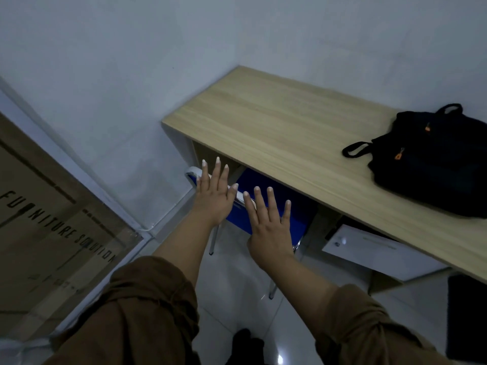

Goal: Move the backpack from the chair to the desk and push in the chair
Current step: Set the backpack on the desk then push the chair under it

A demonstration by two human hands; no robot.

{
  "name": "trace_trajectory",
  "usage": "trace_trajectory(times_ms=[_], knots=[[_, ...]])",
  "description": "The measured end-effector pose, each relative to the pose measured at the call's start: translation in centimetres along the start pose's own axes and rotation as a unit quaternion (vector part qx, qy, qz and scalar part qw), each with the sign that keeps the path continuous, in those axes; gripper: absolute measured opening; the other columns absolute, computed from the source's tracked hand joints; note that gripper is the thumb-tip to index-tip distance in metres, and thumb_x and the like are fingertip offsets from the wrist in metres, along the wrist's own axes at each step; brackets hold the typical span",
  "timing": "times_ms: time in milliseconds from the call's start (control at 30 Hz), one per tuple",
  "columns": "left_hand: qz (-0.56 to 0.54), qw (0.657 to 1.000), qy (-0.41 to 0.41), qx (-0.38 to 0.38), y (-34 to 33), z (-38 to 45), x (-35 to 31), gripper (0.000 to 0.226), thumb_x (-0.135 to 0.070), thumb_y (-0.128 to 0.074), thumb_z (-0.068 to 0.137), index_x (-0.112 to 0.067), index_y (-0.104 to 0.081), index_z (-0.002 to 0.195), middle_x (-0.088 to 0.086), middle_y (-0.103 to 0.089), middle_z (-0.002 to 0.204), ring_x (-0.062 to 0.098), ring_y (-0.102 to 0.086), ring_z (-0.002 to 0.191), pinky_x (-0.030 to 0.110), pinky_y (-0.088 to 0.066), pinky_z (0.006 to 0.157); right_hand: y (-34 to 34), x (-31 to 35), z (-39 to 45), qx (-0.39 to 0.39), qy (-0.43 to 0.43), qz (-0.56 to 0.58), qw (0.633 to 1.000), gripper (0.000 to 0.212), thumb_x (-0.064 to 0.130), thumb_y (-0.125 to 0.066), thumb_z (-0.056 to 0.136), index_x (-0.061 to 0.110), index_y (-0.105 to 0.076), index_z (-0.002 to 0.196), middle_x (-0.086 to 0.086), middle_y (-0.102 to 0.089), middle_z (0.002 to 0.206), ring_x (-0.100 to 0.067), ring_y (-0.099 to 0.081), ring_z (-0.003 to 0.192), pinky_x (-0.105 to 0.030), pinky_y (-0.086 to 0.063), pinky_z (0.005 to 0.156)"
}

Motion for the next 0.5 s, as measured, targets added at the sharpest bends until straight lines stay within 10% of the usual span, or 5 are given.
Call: trace_trajectory(times_ms=[500], knots=[[-0.003, 0.999, -0.025, 0.045, -0.6, 11.0, -3.9, 0.064, -0.047, -0.016, 0.1, -0.02, 0.007, 0.153, 0.0, 0.029, 0.16, 0.027, 0.035, 0.143, 0.049, 0.02, 0.115, -0.1, -6.6, 8.6, 0.041, -0.046, -0.018, 0.998, 0.102, 0.028, -0.061, 0.08, 0.029, 0.011, 0.152, -0.004, 0.003, 0.164, -0.034, 0.012, 0.149, -0.069, 0.007, 0.109]])
Point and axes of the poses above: each hand's wrist, its own z-axis towards the middle knuckle, its own y-axis out of the back of the hand, x = y × z, the point moved 4 cm from there along z, towards the middle knuckle
